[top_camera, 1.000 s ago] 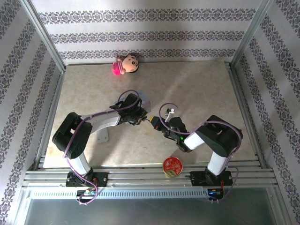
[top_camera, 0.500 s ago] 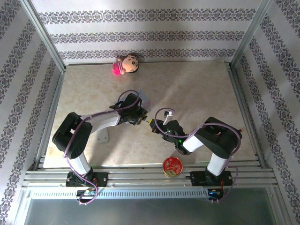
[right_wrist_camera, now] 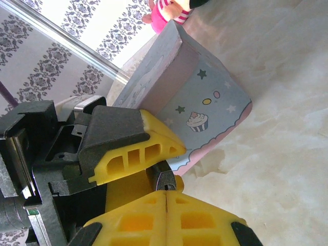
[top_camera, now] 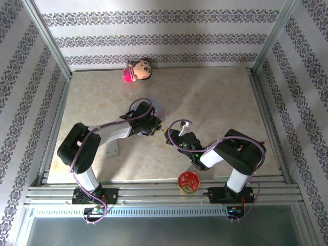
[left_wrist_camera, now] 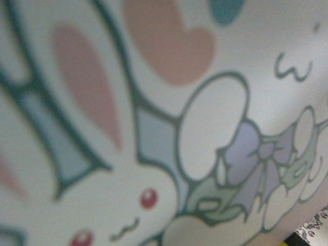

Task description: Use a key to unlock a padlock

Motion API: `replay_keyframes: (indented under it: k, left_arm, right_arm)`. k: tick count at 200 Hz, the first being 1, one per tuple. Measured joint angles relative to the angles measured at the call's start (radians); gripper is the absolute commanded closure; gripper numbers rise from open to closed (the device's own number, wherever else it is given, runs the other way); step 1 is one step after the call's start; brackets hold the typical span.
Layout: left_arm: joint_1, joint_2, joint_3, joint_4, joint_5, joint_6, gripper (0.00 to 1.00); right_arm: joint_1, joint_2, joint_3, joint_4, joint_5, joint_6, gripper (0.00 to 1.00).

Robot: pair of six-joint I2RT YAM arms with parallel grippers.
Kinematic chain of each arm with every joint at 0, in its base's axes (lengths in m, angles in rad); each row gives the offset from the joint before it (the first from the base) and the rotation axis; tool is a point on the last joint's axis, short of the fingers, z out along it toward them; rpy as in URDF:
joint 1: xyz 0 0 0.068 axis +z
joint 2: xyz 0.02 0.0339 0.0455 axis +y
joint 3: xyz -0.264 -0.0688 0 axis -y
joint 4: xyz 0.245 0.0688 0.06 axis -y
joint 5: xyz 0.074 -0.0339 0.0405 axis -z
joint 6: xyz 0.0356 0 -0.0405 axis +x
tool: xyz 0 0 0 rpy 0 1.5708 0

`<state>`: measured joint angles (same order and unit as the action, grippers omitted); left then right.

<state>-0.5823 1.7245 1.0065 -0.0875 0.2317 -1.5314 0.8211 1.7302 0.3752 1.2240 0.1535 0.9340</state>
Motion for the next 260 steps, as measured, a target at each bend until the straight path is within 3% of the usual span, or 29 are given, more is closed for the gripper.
replay_keyframes:
  k: [260]
  left_arm:
    - [0.001,0.000,0.000,0.030,0.018,-0.019,0.93]
  right_arm:
    - [0.002,0.029,0.022,0.019,0.030,-0.023,1.00]
